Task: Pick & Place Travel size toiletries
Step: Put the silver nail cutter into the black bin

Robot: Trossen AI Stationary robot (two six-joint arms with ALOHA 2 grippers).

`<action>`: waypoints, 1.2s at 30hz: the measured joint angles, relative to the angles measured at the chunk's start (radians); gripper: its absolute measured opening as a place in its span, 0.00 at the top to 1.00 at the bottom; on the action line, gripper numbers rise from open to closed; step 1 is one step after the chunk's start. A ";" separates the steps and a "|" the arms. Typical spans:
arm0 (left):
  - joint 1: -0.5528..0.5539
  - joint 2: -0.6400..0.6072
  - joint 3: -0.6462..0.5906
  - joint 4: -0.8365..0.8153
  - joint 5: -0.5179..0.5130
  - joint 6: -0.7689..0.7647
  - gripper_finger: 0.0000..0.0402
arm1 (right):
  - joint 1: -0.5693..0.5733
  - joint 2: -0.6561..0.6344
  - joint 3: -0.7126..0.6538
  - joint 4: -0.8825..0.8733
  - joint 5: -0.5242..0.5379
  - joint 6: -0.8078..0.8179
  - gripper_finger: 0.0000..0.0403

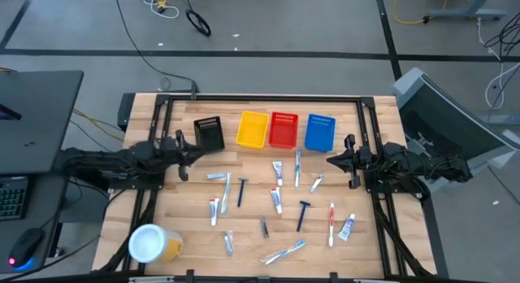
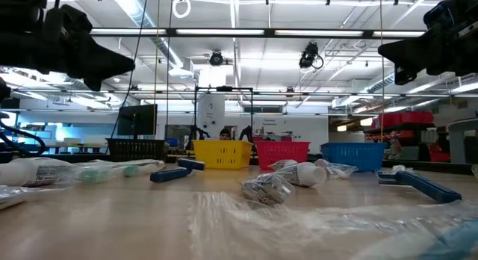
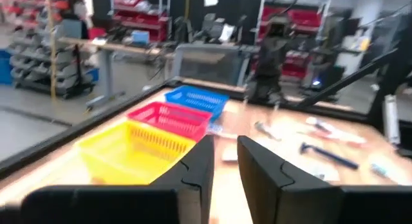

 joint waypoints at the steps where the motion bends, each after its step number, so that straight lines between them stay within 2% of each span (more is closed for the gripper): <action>1: 0.000 0.020 0.000 0.004 -0.006 -0.009 0.76 | 0.000 0.000 0.000 0.000 0.000 0.000 0.99; 6: 0.000 0.127 0.000 0.053 0.016 -0.032 0.65 | 0.000 0.000 0.000 0.023 0.000 0.000 0.99; 10: 0.000 0.225 0.000 0.053 0.030 -0.054 0.61 | 0.000 0.000 0.000 0.023 0.000 0.000 0.99; 18: 0.000 0.438 0.000 0.052 0.043 -0.163 0.60 | 0.000 0.000 0.000 0.022 0.001 0.002 0.99; 31: -0.001 0.669 0.000 0.108 0.228 -0.221 0.60 | -0.001 0.000 0.000 0.018 0.001 0.008 0.99; 33: -0.001 0.703 0.000 0.111 0.229 -0.220 0.60 | -0.001 0.000 0.000 0.030 0.029 0.005 0.99; 36: -0.001 0.747 0.000 0.116 0.228 -0.192 0.60 | -0.001 0.000 0.000 0.049 0.159 -0.024 0.99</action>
